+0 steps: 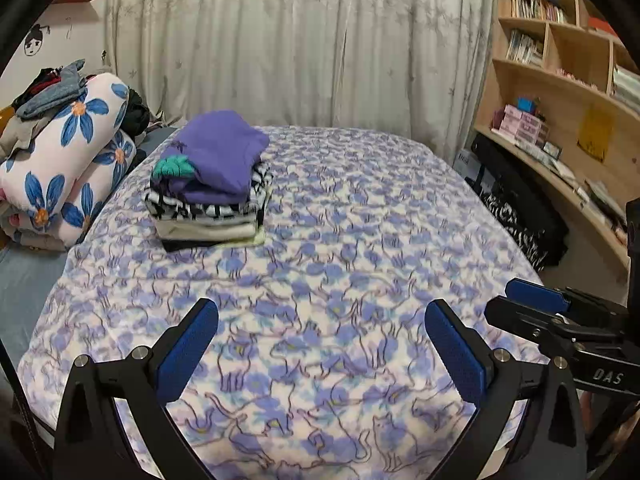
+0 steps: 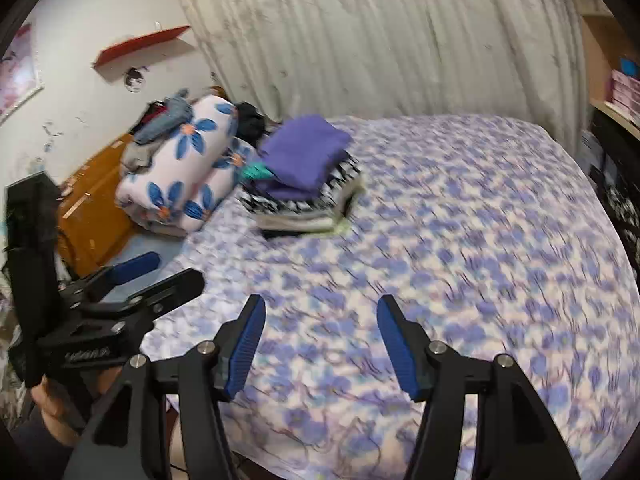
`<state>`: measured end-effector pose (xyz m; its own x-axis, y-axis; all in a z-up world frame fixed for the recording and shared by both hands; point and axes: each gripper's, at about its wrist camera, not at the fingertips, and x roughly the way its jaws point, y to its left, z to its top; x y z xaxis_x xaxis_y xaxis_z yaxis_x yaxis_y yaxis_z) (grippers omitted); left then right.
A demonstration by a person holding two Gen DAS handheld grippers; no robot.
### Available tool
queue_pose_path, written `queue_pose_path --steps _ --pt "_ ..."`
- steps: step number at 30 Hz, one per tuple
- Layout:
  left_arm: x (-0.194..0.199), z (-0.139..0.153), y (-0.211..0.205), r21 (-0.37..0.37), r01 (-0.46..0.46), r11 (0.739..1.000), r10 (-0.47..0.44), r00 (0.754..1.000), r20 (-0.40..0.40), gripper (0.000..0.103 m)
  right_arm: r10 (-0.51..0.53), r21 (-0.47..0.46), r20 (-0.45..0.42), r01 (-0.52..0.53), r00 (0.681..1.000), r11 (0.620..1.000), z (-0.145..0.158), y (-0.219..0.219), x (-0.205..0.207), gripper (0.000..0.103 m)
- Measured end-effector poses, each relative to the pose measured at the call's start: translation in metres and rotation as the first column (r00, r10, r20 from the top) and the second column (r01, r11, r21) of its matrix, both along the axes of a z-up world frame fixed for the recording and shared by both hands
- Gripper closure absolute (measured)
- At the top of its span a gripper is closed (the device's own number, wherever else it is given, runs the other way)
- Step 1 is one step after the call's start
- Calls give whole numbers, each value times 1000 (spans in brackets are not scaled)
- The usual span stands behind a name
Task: Fold large clothes
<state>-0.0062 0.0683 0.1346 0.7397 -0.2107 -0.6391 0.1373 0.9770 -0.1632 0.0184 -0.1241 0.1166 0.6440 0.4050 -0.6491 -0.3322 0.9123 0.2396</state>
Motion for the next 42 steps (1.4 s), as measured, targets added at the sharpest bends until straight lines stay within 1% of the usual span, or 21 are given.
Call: queue_pose_path --steps 2,4,6,7,9,13,15,19,21,24,27,32,42 --pt "-7 -23 -6 10 -26 1000 26 1000 -16 1 -37 -29 7 37 999 999 -20 -2 -8 45" --pt "-7 -40 -8 14 -43 999 44 998 -45 1 -57 -49 5 57 998 997 -36 -3 -13 43" --pt "-6 -54 -8 -1 -62 998 62 995 -73 1 -71 -43 -17 70 997 997 -53 -3 -15 38" --pt "-6 -62 -9 -6 -75 997 74 994 -86 1 -76 -37 -26 75 997 997 -61 -4 -17 38" --pt "-6 -75 -12 15 -98 995 99 990 -98 1 -97 -39 -36 95 995 995 -76 -5 -18 36" --pt "-10 -97 -21 71 -120 990 126 988 -93 1 -166 -78 -23 164 986 983 -97 -7 -22 33" --pt "-11 -106 -23 89 -127 988 136 986 -101 1 -196 -76 -29 193 980 978 -105 -9 -22 31" --pt "-10 -124 -26 102 -126 987 140 980 -142 1 -215 -68 -61 211 975 975 -120 -11 -22 30" --pt "-12 -130 -26 111 -131 985 146 978 -148 1 -216 -75 -72 211 974 975 -126 -11 -24 30" --pt "-13 -136 -26 124 -131 984 149 977 -155 1 -215 -75 -91 208 972 975 -133 -9 -25 30" --pt "-14 -140 -24 114 -133 984 152 973 -174 1 -215 -64 -107 209 971 976 -137 -9 -26 30" --pt "-16 -146 -20 76 -135 988 148 965 -215 1 -221 -68 -99 215 970 974 -137 -9 -28 30" --pt "-16 -151 -18 60 -139 988 149 959 -243 1 -228 -85 -88 221 970 972 -135 -6 -31 30"
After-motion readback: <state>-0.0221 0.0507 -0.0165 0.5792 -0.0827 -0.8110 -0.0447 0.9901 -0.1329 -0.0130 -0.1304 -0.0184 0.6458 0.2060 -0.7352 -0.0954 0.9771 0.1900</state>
